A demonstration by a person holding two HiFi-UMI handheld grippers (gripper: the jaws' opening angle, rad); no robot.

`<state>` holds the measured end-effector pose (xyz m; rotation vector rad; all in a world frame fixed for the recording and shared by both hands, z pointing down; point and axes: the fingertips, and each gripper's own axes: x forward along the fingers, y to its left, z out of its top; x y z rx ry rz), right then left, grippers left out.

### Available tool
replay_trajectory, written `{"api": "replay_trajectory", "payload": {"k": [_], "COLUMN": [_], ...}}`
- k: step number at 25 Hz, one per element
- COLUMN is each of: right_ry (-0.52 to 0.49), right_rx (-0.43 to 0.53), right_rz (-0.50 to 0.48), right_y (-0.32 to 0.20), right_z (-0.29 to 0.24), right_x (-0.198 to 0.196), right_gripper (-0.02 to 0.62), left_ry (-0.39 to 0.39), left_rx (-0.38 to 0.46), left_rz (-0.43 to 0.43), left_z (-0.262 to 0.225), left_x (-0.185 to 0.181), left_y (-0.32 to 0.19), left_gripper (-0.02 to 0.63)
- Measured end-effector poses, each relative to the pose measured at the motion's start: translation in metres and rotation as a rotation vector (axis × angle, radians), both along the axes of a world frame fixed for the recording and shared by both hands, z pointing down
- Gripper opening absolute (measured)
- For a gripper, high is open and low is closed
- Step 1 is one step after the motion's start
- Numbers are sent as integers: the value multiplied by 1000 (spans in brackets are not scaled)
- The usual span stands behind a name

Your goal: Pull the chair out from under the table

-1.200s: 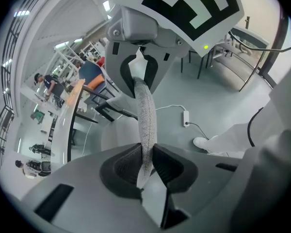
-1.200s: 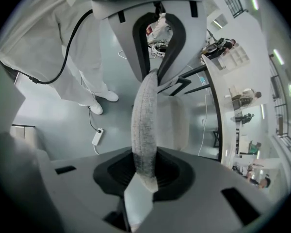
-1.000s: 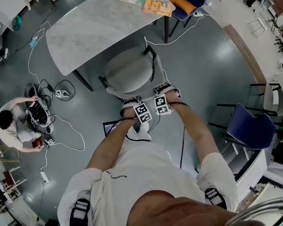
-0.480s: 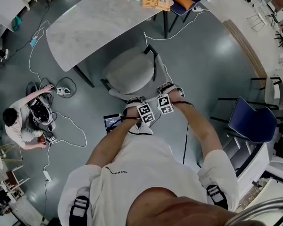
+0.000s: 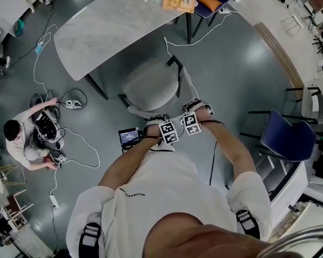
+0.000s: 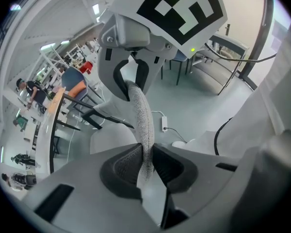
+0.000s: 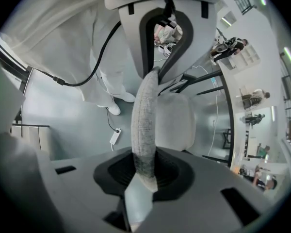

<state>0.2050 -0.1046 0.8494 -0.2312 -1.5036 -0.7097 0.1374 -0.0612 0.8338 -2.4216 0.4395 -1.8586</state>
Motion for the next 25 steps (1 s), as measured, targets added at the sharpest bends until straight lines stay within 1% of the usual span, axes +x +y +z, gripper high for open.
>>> {"api": "replay_trajectory", "payload": {"k": [2,7,11,15,18,20,21,23,24,25], "right_ry": [3,15,18,52,94,115,119,110,96,80], "right_rx": [-7,-25,-27,-47,-54,-71,-85,-119,-133,-143], "right_rz": [8,16,27,29,29,43,52,69,78,88], "right_y": [5,21,22,25,25,29,30,32,33,34], "right_z": [0,-1,1,3,-3,-13,-20,-38,-46,-55], "right_x": [3,10,9,8,11,14,13,8,5,1], "right_gripper": [92,91,91,92,103,110,110,96,56,38], "left_ry": [16,28,47,41,22,39,54,77,87,97], "left_rx": [-18,-53,-67,-82,-97,-120,-136,-174,-190,-201], "left_rz": [12,47,40,42,87,115,123,132,133,127], "left_z": [-1,-2,-1,-1,-8,-21,-28,-44,-51,-58], "left_x": [3,10,8,6,7,9,8,2,-1,-4], "left_y": [5,20,20,23,25,28,28,27,25,23], "left_gripper": [67,67,67,67,69,67,45,38,38,38]}}
